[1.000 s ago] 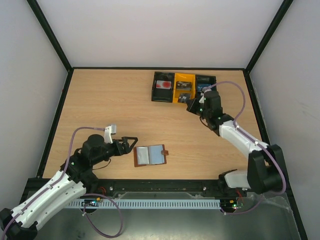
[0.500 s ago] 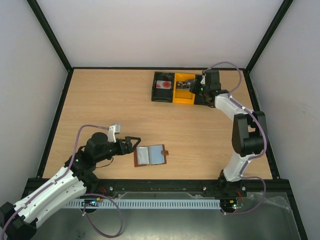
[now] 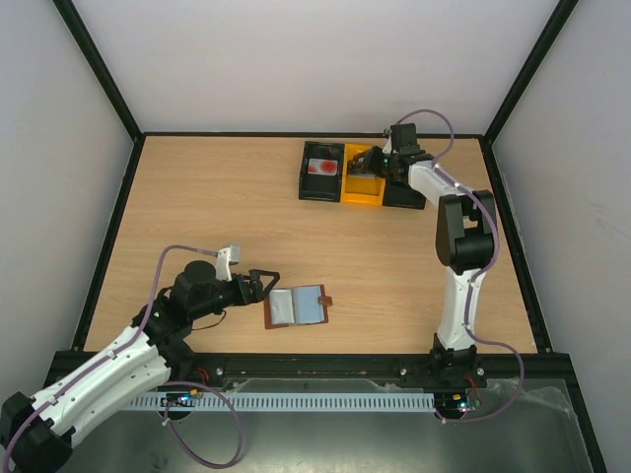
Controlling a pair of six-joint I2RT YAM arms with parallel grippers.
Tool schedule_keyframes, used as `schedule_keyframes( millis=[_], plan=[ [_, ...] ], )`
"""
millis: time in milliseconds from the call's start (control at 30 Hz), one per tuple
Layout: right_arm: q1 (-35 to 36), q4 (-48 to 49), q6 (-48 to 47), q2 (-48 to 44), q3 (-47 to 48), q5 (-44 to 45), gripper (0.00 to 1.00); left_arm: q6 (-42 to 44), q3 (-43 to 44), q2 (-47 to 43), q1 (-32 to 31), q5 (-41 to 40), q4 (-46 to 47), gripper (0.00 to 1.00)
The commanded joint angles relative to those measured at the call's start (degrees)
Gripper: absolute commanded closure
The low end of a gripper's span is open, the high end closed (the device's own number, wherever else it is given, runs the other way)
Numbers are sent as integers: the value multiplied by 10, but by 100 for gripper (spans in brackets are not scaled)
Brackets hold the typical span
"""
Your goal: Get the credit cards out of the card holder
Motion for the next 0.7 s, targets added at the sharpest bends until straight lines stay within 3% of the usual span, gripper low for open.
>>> schedule_keyframes(
  millis=[0, 667],
  plan=[
    [-3, -36, -7, 27, 47, -12, 98, 13, 23, 4, 3, -5, 3, 0],
    [-3, -88, -21, 94, 134, 52, 91, -2, 18, -6, 3, -9, -15, 0]
  ],
)
